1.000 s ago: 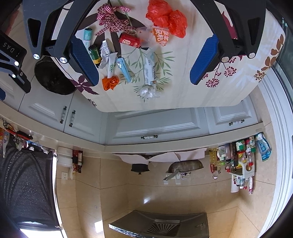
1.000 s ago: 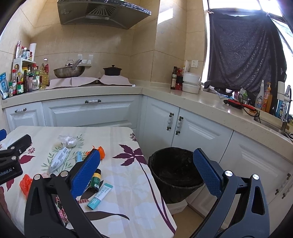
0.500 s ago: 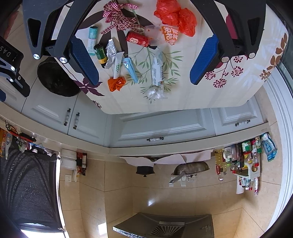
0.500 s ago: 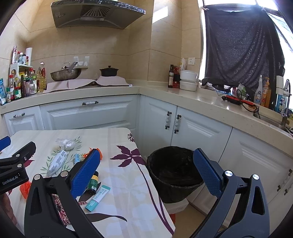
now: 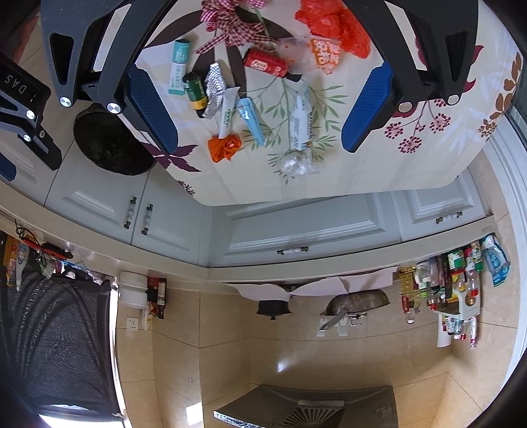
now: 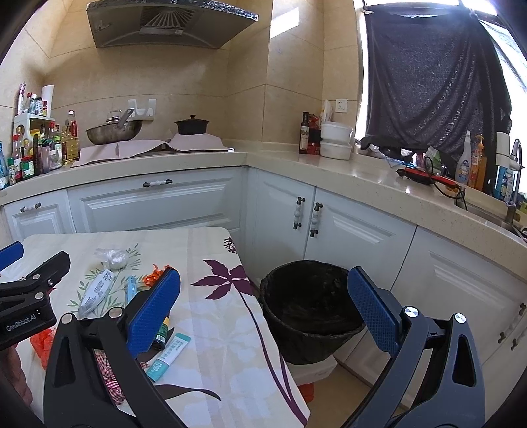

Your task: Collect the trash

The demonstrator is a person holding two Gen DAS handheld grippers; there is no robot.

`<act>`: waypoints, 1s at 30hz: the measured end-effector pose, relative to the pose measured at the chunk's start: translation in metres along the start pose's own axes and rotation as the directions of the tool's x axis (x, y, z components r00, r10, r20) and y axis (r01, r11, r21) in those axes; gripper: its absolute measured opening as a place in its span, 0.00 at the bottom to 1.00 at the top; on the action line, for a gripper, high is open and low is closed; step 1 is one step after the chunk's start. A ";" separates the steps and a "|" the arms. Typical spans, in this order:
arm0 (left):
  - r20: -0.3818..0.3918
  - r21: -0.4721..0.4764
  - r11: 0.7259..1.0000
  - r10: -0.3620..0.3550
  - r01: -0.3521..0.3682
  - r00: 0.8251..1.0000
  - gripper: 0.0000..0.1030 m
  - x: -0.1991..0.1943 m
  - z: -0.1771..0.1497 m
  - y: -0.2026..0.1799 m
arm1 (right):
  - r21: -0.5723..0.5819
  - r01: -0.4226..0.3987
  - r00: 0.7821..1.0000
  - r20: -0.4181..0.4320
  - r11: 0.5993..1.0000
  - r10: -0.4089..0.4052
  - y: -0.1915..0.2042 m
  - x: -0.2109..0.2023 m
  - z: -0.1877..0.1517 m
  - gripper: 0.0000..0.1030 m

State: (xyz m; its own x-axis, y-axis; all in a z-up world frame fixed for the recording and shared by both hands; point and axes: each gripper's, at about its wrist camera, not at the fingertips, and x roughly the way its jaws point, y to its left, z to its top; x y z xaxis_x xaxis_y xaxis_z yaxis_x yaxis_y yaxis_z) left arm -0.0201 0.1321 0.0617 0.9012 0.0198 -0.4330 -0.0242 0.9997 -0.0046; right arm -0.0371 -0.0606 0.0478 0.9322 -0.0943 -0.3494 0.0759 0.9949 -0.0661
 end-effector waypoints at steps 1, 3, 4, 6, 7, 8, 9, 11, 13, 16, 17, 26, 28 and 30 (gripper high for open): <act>0.000 0.000 1.000 -0.004 0.004 1.000 0.94 0.001 0.001 -0.001 | 0.000 0.003 1.000 -0.001 1.000 -0.003 -0.001 0.000 0.000 0.96; 0.001 0.004 1.000 -0.014 0.014 1.000 0.94 0.003 0.002 -0.005 | 0.000 0.009 1.000 -0.001 1.000 -0.009 -0.003 0.001 0.000 0.96; 0.002 0.008 1.000 -0.017 0.017 1.000 0.94 0.004 0.003 -0.007 | 0.001 0.012 1.000 -0.001 1.000 -0.012 -0.004 0.001 0.000 0.96; 0.003 0.015 1.000 -0.025 0.025 1.000 0.94 0.006 0.004 -0.011 | 0.001 0.017 1.000 -0.004 1.000 -0.017 -0.005 0.003 0.000 0.96; 0.004 0.019 0.999 -0.030 0.030 1.000 0.94 0.007 0.005 -0.013 | 0.000 0.019 1.000 -0.006 1.000 -0.019 -0.006 0.004 0.001 0.96; 0.004 0.022 0.999 -0.036 0.036 0.999 0.94 0.008 0.006 -0.016 | 0.000 0.022 1.000 -0.007 1.000 -0.022 -0.006 0.004 0.001 0.96; 0.004 0.024 0.999 -0.043 0.042 0.999 0.94 0.009 0.005 -0.017 | -0.001 0.024 1.000 -0.008 1.000 -0.024 -0.006 0.005 0.002 0.96; 0.003 0.031 0.998 -0.056 0.056 0.998 0.94 0.011 0.007 -0.022 | -0.004 0.031 0.999 -0.008 1.000 -0.031 -0.008 0.006 0.002 0.96; 0.002 0.040 0.997 -0.065 0.065 0.998 0.94 0.014 0.008 -0.027 | -0.008 0.044 0.999 -0.010 0.999 -0.044 -0.009 0.008 0.002 0.96; 0.000 0.053 0.995 -0.079 0.079 0.997 0.94 0.017 0.009 -0.034 | -0.005 0.059 0.998 -0.019 0.998 -0.059 -0.014 0.010 0.001 0.96; -0.001 0.057 0.995 -0.084 0.084 0.996 0.94 0.018 0.009 -0.036 | -0.003 0.064 0.998 -0.021 0.998 -0.064 -0.016 0.011 0.001 0.96; -0.014 0.065 0.993 -0.103 0.103 0.995 0.94 0.028 0.011 -0.045 | 0.007 0.090 0.995 -0.033 0.996 -0.090 -0.027 0.018 0.001 0.96; -0.015 0.065 0.992 -0.104 0.105 0.994 0.94 0.030 0.012 -0.045 | 0.005 0.092 0.995 -0.034 0.996 -0.091 -0.027 0.019 0.001 0.96; -0.019 0.065 0.992 -0.106 0.107 0.994 0.94 0.032 0.012 -0.047 | 0.006 0.090 0.995 -0.036 0.996 -0.090 -0.027 0.021 0.001 0.96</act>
State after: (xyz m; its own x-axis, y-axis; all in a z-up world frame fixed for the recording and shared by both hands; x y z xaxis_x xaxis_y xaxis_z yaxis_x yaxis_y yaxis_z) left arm 0.0149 0.0863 0.0591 0.8901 -0.0867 -0.4474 0.1009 0.9949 0.0079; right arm -0.0194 -0.0896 0.0432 0.9083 -0.1845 -0.3755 0.1616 0.9826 -0.0919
